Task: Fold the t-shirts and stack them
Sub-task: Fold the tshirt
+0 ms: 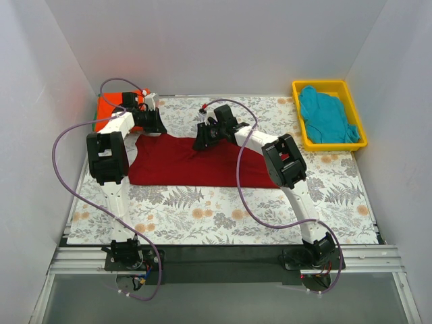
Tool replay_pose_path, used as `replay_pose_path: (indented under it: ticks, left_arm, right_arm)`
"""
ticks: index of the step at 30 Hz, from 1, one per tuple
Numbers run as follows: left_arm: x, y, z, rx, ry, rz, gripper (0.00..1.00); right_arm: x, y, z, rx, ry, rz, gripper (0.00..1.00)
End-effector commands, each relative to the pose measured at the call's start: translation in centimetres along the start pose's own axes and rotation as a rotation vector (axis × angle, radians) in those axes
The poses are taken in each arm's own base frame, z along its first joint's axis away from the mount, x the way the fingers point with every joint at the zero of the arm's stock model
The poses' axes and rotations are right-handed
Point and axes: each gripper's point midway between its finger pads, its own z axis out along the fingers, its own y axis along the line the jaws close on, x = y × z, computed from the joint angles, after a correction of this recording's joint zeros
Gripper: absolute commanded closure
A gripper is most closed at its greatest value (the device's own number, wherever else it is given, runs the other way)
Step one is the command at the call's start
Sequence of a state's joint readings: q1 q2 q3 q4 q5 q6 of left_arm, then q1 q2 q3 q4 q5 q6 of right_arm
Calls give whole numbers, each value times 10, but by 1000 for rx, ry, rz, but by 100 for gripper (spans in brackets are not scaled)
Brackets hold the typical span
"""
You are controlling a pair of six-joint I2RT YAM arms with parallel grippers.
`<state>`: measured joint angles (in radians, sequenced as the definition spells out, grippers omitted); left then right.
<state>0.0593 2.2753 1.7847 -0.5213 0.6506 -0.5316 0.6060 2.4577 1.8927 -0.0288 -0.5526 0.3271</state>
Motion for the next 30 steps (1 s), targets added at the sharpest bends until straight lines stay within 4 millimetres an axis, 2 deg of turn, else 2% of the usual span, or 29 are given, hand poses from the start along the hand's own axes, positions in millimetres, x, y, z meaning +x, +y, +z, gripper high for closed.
replay_pose_path:
  ticks: [1,2,4,7,13,17,22,23,24,26,27,30]
  left_arm:
    - [-32,-18,-28,-3,-80,75,100]
    - [-32,-18,-29,-1,-81,78,100]
    - [-32,-18,-29,-1,-80,77,100]
    - [-33,-17,-30,-7,-84,80,100]
    - [-40,-22,-38,-9,-105,98,100]
    - [-37,-22,-39,-11,-114,114,100]
    - [-28,-23,-39,-8,-108,126,100]
    - [-32,-26,-43,-10,-124,142,100]
    - [-23,-26,-41,-5,-114,142,100]
    - [-30,-33,-51,-5,-156,179,100]
    - [-20,-35,-51,-1,-146,181,100]
    - [-23,-46,-65,1,-179,230,100]
  right_arm:
    - [9,-1,2,34,24,-37,60]
    - [8,-1,2,36,20,-41,68]
    - [0,3,-2,35,4,-60,76]
    - [-18,12,-9,31,-30,-112,98]
    - [-54,26,-27,44,-134,-240,99]
    - [-64,19,-30,84,-166,-329,99]
    - [-51,8,-18,83,-137,-351,99]
    - [-49,5,-17,82,-132,-349,99]
    - [-45,2,-14,85,-124,-343,99]
    - [-42,-2,-13,95,-119,-340,99]
    - [-39,-5,-12,102,-112,-335,99]
    - [-35,-10,-10,119,-104,-332,99]
